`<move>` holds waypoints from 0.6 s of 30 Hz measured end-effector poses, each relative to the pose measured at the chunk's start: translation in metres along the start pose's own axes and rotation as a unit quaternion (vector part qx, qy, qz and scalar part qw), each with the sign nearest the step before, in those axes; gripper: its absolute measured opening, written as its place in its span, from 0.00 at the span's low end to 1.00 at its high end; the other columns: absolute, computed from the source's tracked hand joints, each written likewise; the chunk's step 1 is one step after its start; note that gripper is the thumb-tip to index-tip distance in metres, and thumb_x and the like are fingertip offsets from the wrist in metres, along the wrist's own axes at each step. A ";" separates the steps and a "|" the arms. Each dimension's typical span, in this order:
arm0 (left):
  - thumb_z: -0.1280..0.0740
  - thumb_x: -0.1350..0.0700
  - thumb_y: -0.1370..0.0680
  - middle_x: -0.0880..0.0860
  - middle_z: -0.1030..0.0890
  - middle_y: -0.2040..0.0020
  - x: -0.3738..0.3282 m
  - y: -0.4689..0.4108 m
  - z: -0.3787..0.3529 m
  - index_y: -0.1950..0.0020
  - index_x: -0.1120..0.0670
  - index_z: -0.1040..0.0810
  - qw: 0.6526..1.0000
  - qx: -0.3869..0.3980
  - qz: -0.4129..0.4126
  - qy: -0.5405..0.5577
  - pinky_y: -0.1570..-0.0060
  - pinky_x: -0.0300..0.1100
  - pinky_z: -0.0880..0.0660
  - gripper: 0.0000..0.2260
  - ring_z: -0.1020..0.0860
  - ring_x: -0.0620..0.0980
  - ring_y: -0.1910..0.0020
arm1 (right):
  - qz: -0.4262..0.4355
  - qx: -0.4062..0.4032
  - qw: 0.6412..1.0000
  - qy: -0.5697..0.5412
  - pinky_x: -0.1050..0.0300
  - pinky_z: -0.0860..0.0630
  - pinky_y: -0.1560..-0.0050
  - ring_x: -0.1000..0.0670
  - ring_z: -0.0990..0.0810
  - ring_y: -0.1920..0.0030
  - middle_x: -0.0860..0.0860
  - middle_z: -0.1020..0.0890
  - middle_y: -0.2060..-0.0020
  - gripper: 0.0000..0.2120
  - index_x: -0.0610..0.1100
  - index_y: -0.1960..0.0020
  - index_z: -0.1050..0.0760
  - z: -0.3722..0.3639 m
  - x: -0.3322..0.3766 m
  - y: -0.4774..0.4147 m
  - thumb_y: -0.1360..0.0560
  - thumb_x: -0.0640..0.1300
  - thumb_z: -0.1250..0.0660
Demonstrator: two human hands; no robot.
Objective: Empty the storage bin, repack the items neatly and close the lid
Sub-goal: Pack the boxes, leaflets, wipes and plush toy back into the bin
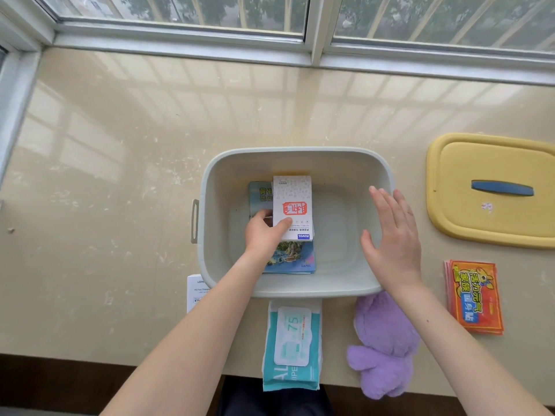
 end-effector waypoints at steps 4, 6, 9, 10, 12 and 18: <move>0.27 0.53 0.26 0.49 0.21 0.50 0.000 0.006 0.002 0.41 0.55 0.27 1.000 -0.024 0.008 0.000 0.54 0.40 0.25 0.17 0.22 0.48 0.52 | -0.005 0.004 1.000 0.001 0.44 0.41 0.25 0.45 0.41 0.23 0.47 0.31 0.28 0.38 0.47 0.24 0.39 -0.001 -0.001 0.000 0.30 0.34 0.31; 0.27 0.53 0.26 0.49 0.21 0.50 0.000 0.009 0.000 0.45 0.55 0.28 0.999 -0.032 0.011 -0.008 0.56 0.39 0.26 0.15 0.22 0.48 0.53 | -0.006 0.004 1.000 0.002 0.44 0.41 0.25 0.45 0.42 0.23 0.47 0.31 0.28 0.38 0.48 0.23 0.39 -0.001 -0.001 0.000 0.30 0.34 0.31; 0.27 0.53 0.26 0.51 0.20 0.49 0.002 0.008 -0.003 0.47 0.54 0.29 0.999 -0.032 0.015 -0.010 0.58 0.39 0.26 0.14 0.21 0.49 0.52 | -0.005 0.004 1.000 0.008 0.44 0.41 0.25 0.45 0.42 0.23 0.47 0.31 0.28 0.38 0.48 0.23 0.39 0.000 -0.001 0.001 0.30 0.34 0.31; 0.27 0.53 0.26 0.51 0.20 0.49 0.002 0.008 -0.003 0.46 0.55 0.29 0.999 -0.031 0.017 -0.010 0.59 0.39 0.26 0.14 0.21 0.49 0.51 | -0.003 0.005 1.000 0.009 0.45 0.41 0.25 0.45 0.42 0.23 0.47 0.31 0.27 0.37 0.48 0.23 0.39 0.000 -0.001 0.001 0.30 0.34 0.31; 0.28 0.53 0.26 0.52 0.20 0.47 0.000 0.010 -0.002 0.45 0.55 0.28 0.999 -0.028 0.021 -0.014 0.56 0.41 0.25 0.15 0.21 0.50 0.50 | -0.002 0.008 1.000 0.010 0.45 0.42 0.25 0.45 0.42 0.23 0.46 0.31 0.27 0.37 0.47 0.23 0.39 0.000 0.000 0.001 0.30 0.34 0.32; 0.40 0.51 0.20 0.52 0.26 0.36 -0.040 0.047 0.030 0.31 0.57 0.31 0.988 -0.028 -0.058 -0.144 0.47 0.41 0.32 0.19 0.27 0.50 0.40 | -0.003 0.037 0.999 0.014 0.42 0.44 0.25 0.41 0.39 0.25 0.44 0.30 0.29 0.32 0.44 0.27 0.34 0.007 0.008 -0.001 0.29 0.36 0.31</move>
Point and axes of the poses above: each hand's wrist, its own y-axis away from the middle knuckle, its own z-axis out of the back of the hand, x = y × z, the point moved 6 cm from there along -y, towards the middle knuckle
